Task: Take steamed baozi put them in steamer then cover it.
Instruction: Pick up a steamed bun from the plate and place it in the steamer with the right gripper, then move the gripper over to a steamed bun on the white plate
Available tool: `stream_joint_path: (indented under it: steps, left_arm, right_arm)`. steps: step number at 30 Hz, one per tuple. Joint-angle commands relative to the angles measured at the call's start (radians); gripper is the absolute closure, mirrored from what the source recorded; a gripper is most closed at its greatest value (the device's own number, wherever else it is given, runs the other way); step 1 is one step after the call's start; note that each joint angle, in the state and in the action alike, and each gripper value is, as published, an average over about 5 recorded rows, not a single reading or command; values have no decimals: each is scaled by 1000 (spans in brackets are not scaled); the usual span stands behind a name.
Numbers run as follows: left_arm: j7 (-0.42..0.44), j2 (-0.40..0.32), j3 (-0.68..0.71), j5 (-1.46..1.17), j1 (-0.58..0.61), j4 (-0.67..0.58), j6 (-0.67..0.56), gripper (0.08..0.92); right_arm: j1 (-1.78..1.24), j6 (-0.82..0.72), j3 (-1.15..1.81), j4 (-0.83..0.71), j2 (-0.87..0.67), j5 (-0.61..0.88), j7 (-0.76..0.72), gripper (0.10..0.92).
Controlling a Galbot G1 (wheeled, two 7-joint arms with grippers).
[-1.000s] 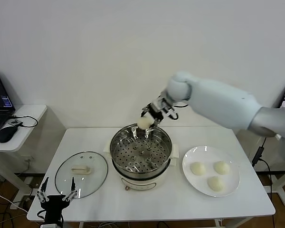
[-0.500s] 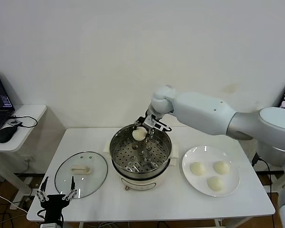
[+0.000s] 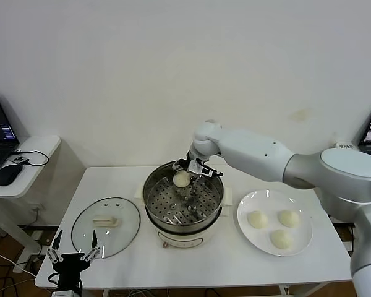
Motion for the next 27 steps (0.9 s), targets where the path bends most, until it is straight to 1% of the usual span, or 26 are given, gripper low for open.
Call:
stream_joint_path:
  steps: [1,4,6,9,12,16,20,27]
  left_arm:
    - [0,1,-1,-3,0,-9,2,177]
    - [1,3,-8,-6,0,-13,3,177]
    - [1,4,-15,-10,1,-17,3,177]
    - [2,8,-21,-14,0,-21,4,177]
    - [3,15,-20,-15,-5,-18,7,177]
    - [5,24,-17,-16,-14,-17,9,177]
    - [5,34,-16,-18,-17,-17,9,177]
    - [6,41,-11,-16,-19,-18,10,177]
  right_arm:
    - [113,-207,-1,149,-93,257,-42,206]
    - [192,-383,-13,262,-191,410,-93,203]
    - [230,-488,-17,339,-270,476,-127,203]
    - [269,-619,-21,450,-389,521,-166,202]
    - [284,-705,-32,543,-502,537,-188,203]
    - [272,-757,-44,633,-671,526,-195,203]
    - [211,-759,-39,677,-810,459,-193,203]
    - [-23,-741,75,691,-930,334,-191,202]
